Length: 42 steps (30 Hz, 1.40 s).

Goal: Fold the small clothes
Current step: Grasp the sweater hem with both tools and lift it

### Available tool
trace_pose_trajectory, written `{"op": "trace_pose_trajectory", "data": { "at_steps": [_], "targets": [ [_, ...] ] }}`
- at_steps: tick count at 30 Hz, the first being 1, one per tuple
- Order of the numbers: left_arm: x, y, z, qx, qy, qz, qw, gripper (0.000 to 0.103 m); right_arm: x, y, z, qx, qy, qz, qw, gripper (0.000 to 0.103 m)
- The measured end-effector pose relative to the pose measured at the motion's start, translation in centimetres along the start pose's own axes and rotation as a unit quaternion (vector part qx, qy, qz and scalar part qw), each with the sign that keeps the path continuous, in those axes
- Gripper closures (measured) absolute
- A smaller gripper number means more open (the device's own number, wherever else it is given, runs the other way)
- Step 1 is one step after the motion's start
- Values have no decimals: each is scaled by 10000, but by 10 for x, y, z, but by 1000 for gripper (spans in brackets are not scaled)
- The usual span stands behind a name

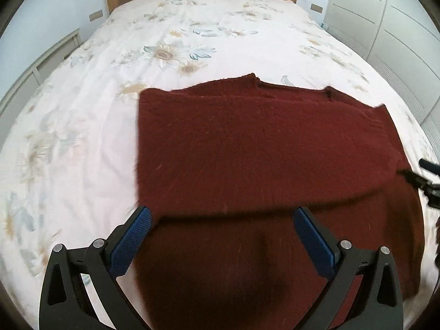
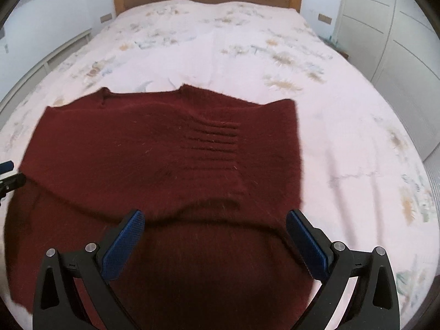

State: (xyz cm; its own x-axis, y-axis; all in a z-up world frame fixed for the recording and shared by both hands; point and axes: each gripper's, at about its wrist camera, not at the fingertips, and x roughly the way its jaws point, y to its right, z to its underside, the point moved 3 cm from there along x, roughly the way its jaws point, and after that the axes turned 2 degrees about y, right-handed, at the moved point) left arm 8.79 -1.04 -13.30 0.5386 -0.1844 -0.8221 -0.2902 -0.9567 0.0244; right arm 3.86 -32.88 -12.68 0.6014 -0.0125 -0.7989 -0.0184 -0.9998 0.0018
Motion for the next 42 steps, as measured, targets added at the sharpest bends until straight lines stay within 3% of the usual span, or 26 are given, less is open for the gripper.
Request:
{"op": "trace_pose_trajectory", "data": {
  "at_steps": [8,18,24,26,31,33,35,36,37,42],
  "targets": [
    [-38,2,61,-152,-456,78,9988,1,-45,28,66,519,-249,99,9983,0],
    [-32,-7,144,-408,-1297,-20,9907,1,-40,36,144,848,-1155,74,9897,1],
    [-32,9,158,-191,-1405,42,9899,3,-34,28,168,776,-1496,94,9857,1],
    [-32,15,158,-134,-1446,110,9893,12,-35,25,168,741,-1535,100,9853,6],
    [-39,32,159,59,-1486,325,9883,46,-38,19,171,785,-1731,-62,9818,38],
    [-41,38,158,99,-1488,472,9877,73,-41,17,171,760,-1817,-160,9803,51],
    [-47,40,156,90,-1475,615,9871,93,-45,18,168,759,-1833,-214,9799,74],
    [-49,41,154,57,-1476,716,9864,94,-47,20,166,812,-1810,-316,9796,88],
    [-54,41,153,71,-1443,737,9868,94,-51,23,163,882,-1766,-425,9794,91],
    [-83,43,120,141,-1050,879,9905,95,-75,32,133,978,-1343,-744,9833,92]
  ]
}}
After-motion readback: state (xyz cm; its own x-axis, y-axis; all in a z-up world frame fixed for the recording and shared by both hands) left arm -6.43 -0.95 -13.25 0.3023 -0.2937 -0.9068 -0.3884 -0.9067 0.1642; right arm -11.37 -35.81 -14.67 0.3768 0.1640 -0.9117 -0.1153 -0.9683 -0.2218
